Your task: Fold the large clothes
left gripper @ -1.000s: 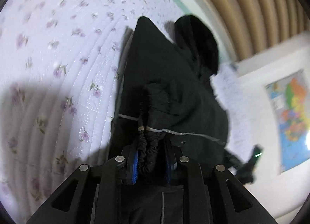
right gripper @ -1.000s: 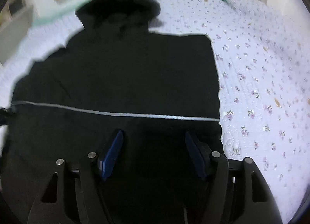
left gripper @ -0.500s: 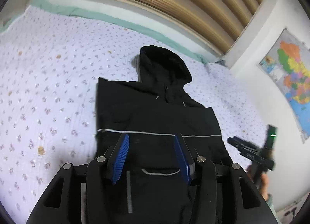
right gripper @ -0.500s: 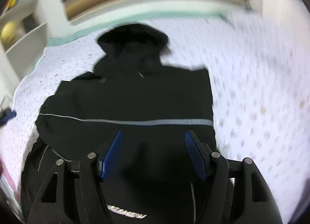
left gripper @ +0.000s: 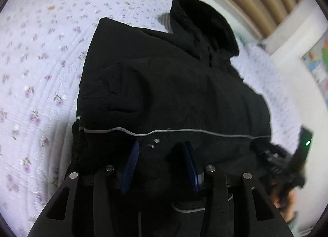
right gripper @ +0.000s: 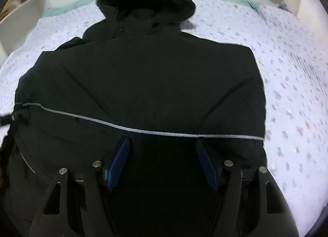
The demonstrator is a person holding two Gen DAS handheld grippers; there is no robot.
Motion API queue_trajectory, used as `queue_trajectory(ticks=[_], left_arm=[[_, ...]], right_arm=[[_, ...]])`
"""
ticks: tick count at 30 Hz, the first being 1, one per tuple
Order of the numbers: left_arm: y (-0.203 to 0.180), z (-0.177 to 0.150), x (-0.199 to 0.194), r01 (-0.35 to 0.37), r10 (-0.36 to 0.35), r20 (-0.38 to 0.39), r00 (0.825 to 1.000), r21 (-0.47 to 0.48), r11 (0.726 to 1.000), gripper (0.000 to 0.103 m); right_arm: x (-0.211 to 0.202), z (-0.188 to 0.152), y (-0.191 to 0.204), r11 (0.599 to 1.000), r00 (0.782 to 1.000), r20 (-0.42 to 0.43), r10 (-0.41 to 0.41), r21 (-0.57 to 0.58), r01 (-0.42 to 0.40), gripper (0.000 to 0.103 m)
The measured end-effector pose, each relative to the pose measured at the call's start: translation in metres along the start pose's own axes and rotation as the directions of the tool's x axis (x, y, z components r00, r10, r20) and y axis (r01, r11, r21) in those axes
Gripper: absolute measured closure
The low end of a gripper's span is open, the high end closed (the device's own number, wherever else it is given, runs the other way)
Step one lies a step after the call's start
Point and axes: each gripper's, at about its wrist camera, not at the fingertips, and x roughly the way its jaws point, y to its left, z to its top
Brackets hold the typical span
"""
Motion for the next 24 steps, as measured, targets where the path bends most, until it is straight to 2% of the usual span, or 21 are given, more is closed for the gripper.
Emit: queue_trajectory(ticks=[3, 5, 7, 8, 10, 14, 18, 21, 24], left_arm=[[0.001, -0.008, -0.004, 0.013, -0.014, 0.033, 0.999, 0.032, 0.999, 0.057], [0.000, -0.006, -0.006, 0.003, -0.004, 0.026, 1.000, 0.040, 0.999, 0.057], [-0.008, -0.001, -0.010, -0.019, 0.019, -0.005, 1.000, 0.054, 0.998, 0.057], [-0.012, 0.002, -0.017, -0.041, 0.042, -0.015, 0.999, 0.056, 0.998, 0.062], [-0.028, 0.016, -0.040, -0.115, 0.115, 0.013, 0.993, 0.074, 0.991, 0.064], [-0.067, 0.072, -0.108, -0.125, 0.112, 0.111, 0.987, 0.115, 0.985, 0.063], [-0.109, 0.145, -0.148, -0.104, 0.070, 0.194, 0.978, 0.169, 0.980, 0.062], [-0.131, 0.183, -0.143, -0.104, 0.062, 0.202, 0.977, 0.205, 0.973, 0.054], [-0.140, 0.220, -0.109, -0.110, 0.069, 0.180, 0.981, 0.228, 0.967, 0.053]], right_arm=[[-0.004, -0.006, 0.004, 1.000, 0.999, 0.037, -0.018, -0.005, 0.018, 0.032], [-0.006, -0.009, 0.003, 1.000, 0.998, 0.055, -0.011, 0.003, 0.011, 0.032], [-0.008, -0.005, -0.001, 1.000, 0.999, 0.035, 0.009, 0.012, -0.009, 0.032], [-0.011, -0.002, -0.003, 1.000, 1.000, 0.012, 0.017, 0.012, -0.018, 0.032], [-0.018, 0.009, -0.004, 0.999, 0.998, -0.048, 0.042, 0.005, -0.042, 0.033], [-0.065, 0.063, -0.020, 0.999, 0.998, -0.038, 0.040, 0.005, -0.040, 0.035], [-0.105, 0.142, -0.051, 0.990, 0.996, 0.018, 0.087, 0.110, -0.088, 0.035], [-0.105, 0.193, -0.058, 0.977, 0.992, 0.047, 0.121, 0.170, -0.127, 0.035], [-0.090, 0.230, -0.064, 0.965, 0.990, 0.045, 0.136, 0.220, -0.143, 0.035]])
